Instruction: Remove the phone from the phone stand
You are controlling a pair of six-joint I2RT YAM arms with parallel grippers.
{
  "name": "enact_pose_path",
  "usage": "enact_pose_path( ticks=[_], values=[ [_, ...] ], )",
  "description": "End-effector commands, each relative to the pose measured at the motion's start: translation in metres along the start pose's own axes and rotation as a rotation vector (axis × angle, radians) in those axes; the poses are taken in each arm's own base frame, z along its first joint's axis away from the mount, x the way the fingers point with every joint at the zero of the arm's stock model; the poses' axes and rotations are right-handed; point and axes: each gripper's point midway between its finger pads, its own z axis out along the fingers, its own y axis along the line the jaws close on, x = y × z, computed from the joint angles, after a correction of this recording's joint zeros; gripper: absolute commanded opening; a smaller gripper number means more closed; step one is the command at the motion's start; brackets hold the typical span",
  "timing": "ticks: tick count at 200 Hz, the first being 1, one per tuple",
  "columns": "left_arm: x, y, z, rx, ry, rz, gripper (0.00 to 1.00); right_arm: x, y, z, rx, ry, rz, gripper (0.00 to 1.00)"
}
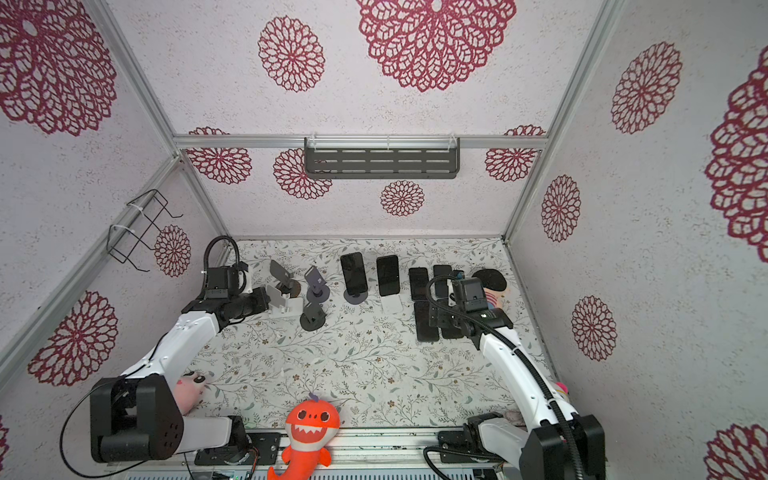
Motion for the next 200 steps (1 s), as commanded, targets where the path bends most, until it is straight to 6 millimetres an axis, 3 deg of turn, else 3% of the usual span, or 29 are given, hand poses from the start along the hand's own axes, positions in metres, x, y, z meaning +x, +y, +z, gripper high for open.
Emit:
enact_pose_path(
  ticks=[1,37,61,88,157,200],
  values=[
    [-0.022,-0.01,0.003,0.026,-0.052,0.043,0.0,-0.008,-0.002,-0.009,0.008,-0.036,-0.013,0.88],
    [-0.015,-0.01,0.018,0.042,-0.007,0.03,0.0,-0.006,-0.003,-0.008,0.009,-0.031,-0.012,0.88],
    [-0.01,-0.009,0.022,0.04,0.015,0.02,0.16,-0.005,-0.003,-0.008,0.009,-0.03,-0.009,0.87],
    [-0.011,-0.008,0.017,0.028,0.011,0.008,0.27,-0.005,-0.004,-0.011,0.016,-0.032,-0.011,0.87],
    [-0.026,-0.006,-0.029,-0.041,-0.045,-0.025,0.56,-0.012,-0.001,-0.011,0.007,-0.056,0.033,0.88],
    [-0.061,-0.034,-0.076,0.034,-0.145,0.003,0.63,-0.033,0.021,-0.019,-0.03,-0.161,0.064,0.9]
  ],
)
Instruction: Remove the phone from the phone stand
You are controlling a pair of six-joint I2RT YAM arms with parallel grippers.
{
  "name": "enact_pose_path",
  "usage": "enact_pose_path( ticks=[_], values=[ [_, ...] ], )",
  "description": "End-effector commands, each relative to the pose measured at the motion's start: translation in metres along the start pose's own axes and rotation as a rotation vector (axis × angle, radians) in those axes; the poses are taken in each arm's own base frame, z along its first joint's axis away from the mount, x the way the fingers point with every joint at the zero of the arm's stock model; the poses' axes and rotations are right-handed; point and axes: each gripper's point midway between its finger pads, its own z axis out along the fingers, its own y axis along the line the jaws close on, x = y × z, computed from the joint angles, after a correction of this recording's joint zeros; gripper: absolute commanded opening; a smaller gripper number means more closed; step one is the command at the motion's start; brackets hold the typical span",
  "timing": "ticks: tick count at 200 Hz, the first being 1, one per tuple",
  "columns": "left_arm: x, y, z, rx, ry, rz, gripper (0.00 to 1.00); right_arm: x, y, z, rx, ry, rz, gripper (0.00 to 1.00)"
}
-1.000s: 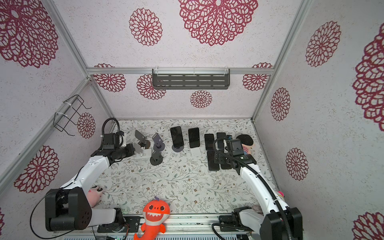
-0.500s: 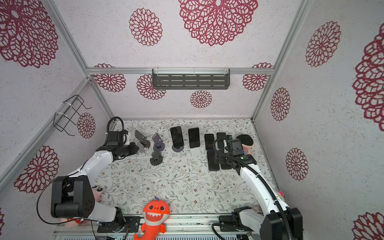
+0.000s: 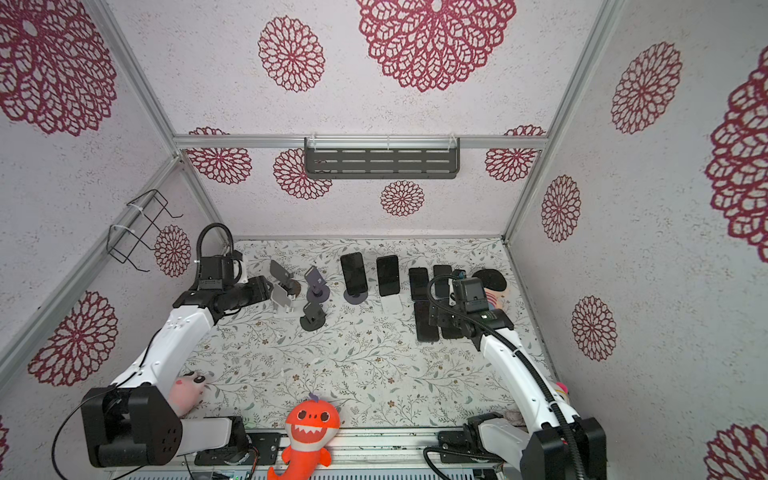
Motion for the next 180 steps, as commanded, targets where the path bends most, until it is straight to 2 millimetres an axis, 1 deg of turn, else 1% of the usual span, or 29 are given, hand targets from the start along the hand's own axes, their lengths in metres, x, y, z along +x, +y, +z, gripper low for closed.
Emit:
enact_pose_path(
  ticks=[1,22,37,49,62,80,95,109,124,155,180],
  values=[
    [-0.026,-0.019,-0.03,0.043,-0.062,0.017,0.63,-0.028,0.015,-0.014,-0.025,-0.127,0.039,0.9],
    [-0.054,-0.037,-0.052,0.085,-0.087,0.067,0.64,-0.04,0.033,-0.017,-0.035,-0.172,0.018,0.9],
    [-0.073,-0.055,-0.063,0.146,-0.1,0.095,0.64,-0.048,0.05,-0.016,-0.051,-0.195,0.002,0.9],
    [-0.084,-0.069,-0.065,0.209,-0.096,0.105,0.64,-0.054,0.064,-0.013,-0.076,-0.214,-0.004,0.9],
    [-0.091,-0.08,-0.06,0.264,-0.074,0.104,0.65,-0.061,0.078,-0.008,-0.099,-0.231,-0.008,0.91],
    [-0.092,-0.09,-0.047,0.324,-0.03,0.093,0.65,-0.071,0.093,0.003,-0.114,-0.249,-0.012,0.93],
    [-0.084,-0.089,-0.032,0.345,-0.006,0.064,0.65,-0.079,0.104,0.015,-0.123,-0.26,-0.008,0.93],
    [-0.076,-0.082,-0.018,0.354,-0.012,0.018,0.65,-0.086,0.112,0.025,-0.126,-0.264,-0.005,0.96],
    [-0.071,-0.078,-0.015,0.359,-0.023,0.008,0.65,-0.091,0.117,0.036,-0.121,-0.27,-0.003,0.98],
    [-0.069,-0.06,-0.018,0.252,-0.021,0.058,0.66,-0.093,0.125,0.06,-0.11,-0.263,0.001,0.98],
    [-0.071,-0.059,-0.019,0.281,-0.037,0.048,0.66,-0.095,0.131,0.073,-0.118,-0.26,0.006,0.98]
  ],
)
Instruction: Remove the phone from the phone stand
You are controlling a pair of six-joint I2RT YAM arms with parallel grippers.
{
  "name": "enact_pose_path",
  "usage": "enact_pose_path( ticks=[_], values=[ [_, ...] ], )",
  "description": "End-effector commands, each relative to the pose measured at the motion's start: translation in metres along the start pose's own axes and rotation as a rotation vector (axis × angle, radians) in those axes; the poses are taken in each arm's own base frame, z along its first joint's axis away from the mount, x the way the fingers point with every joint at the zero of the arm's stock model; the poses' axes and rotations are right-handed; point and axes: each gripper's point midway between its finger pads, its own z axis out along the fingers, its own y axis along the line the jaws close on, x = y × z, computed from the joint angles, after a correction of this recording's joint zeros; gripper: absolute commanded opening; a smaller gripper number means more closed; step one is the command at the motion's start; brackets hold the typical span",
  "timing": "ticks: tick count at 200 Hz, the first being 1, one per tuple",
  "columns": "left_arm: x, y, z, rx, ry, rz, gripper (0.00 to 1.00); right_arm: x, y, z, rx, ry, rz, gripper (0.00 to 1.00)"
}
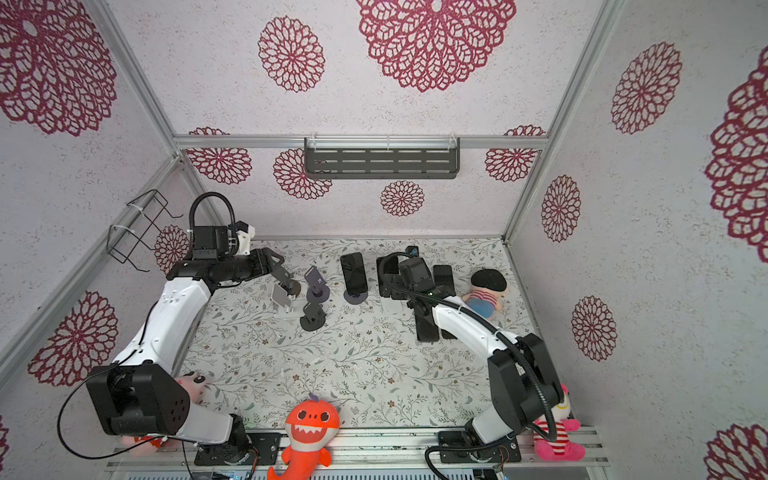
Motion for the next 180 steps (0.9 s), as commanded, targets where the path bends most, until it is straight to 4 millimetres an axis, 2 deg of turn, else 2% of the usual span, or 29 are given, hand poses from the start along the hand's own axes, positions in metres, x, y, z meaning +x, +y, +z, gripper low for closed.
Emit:
enact_pose_path(
  ticks=[1,40,61,101,180],
  values=[
    [-0.015,-0.003,-0.013,0.017,-0.066,0.031,0.66,-0.03,0.012,0.0,-0.021,-0.094,0.039,0.98],
    [-0.015,0.003,-0.009,0.031,-0.053,0.001,0.66,-0.029,0.02,0.019,-0.042,-0.103,0.035,0.98],
    [-0.017,-0.001,-0.011,0.08,-0.058,-0.018,0.66,-0.027,0.025,0.027,-0.059,-0.093,0.029,0.98],
    [-0.02,0.002,-0.011,0.107,-0.067,-0.05,0.66,-0.022,0.026,0.04,-0.054,-0.088,0.012,0.98],
    [-0.021,0.005,-0.012,0.103,-0.069,-0.05,0.66,-0.019,0.028,0.057,-0.034,-0.113,-0.012,0.95]
  ],
)
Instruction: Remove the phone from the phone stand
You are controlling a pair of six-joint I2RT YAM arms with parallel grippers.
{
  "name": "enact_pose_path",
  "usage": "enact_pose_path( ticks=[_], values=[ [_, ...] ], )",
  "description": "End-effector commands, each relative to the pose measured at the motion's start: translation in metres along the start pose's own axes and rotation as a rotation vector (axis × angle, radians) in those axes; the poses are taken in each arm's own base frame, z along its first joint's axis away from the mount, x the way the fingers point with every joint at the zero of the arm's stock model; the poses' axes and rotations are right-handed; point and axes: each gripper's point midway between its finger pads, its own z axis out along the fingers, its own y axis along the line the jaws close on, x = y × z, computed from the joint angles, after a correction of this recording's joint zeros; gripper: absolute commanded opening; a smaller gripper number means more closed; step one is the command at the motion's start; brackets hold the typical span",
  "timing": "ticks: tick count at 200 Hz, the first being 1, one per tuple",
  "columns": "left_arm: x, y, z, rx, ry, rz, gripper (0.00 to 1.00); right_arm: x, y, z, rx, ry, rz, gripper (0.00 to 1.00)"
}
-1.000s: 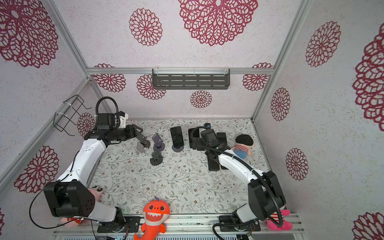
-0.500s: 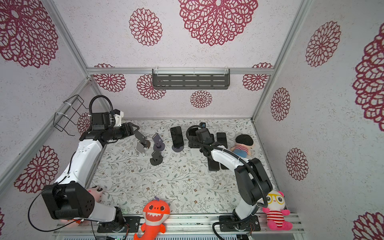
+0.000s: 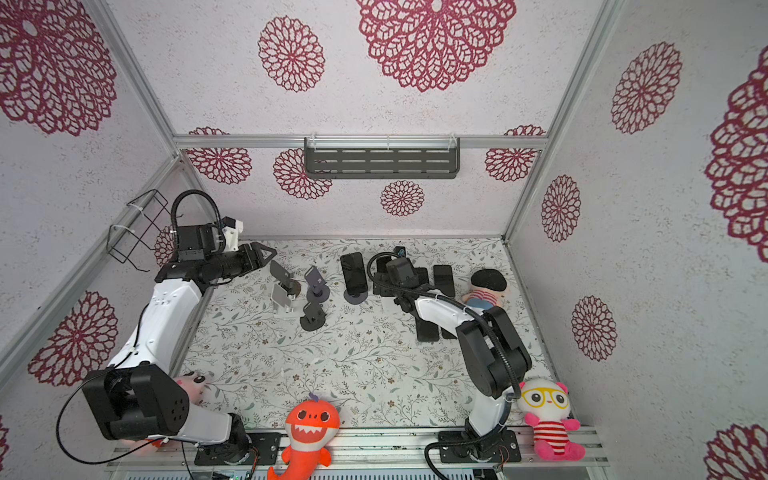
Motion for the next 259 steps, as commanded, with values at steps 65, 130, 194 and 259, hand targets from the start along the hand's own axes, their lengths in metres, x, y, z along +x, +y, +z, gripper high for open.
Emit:
enact_pose_path(
  ticks=[65,130,194,259],
  values=[
    [-0.002,0.002,0.0,0.013,-0.011,-0.003,0.66,-0.021,0.006,0.009,0.012,-0.094,-0.017,0.9],
    [-0.002,0.004,0.0,0.009,-0.008,-0.001,0.66,-0.021,0.005,0.014,0.025,-0.097,-0.018,0.81],
    [-0.002,0.006,0.0,0.004,-0.005,-0.002,0.66,-0.027,0.007,0.005,0.02,-0.108,-0.024,0.75],
    [-0.002,0.005,0.0,0.008,0.0,-0.003,0.66,-0.041,0.012,-0.012,0.002,-0.132,-0.022,0.74]
  ],
)
